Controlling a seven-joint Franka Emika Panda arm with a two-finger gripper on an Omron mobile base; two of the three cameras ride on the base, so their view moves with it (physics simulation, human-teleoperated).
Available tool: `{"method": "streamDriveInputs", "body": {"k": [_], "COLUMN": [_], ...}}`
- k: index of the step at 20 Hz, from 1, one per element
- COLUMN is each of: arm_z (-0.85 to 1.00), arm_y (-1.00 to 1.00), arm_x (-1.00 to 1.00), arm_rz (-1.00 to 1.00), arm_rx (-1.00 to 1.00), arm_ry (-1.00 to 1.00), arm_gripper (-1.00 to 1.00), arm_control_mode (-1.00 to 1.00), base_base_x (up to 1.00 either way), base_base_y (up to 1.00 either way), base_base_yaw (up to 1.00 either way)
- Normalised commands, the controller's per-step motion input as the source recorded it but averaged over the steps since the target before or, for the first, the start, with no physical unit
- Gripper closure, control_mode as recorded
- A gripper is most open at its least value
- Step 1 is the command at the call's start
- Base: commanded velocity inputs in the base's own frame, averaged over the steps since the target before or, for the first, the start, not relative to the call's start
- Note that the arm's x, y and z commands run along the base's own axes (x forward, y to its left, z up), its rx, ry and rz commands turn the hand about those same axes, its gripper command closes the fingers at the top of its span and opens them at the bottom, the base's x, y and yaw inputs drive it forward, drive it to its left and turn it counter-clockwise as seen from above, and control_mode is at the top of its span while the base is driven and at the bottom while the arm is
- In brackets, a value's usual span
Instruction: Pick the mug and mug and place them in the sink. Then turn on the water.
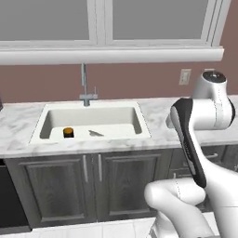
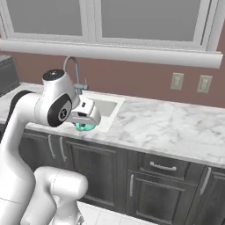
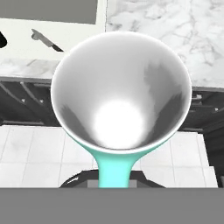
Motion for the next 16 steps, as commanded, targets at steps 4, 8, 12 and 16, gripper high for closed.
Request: {"method": "streamDriveInputs", "body": {"k": [4,8,12,16], "arm_z": [0.0,0.0,0.0,0.0], "arm_y": [0.0,0.0,0.0,0.0], "arm_x": [0.0,0.0,0.0,0.0], "arm_rz": [0.0,0.0,0.0,0.0], "arm_rx": [0.0,0.0,0.0,0.0], "arm_ry": [0.0,0.0,0.0,0.0], "arm_gripper": [1.0,1.0,1.0,1.0], "arm_control_mode": [1.0,1.0,1.0,1.0], "base_base_x": [0.66,0.55,0.23,0.09], "base_base_y": [0.12,0.22,0.29,0.39], "base_base_yaw": [-0.15,-0.14,-0.11,-0.12]}}
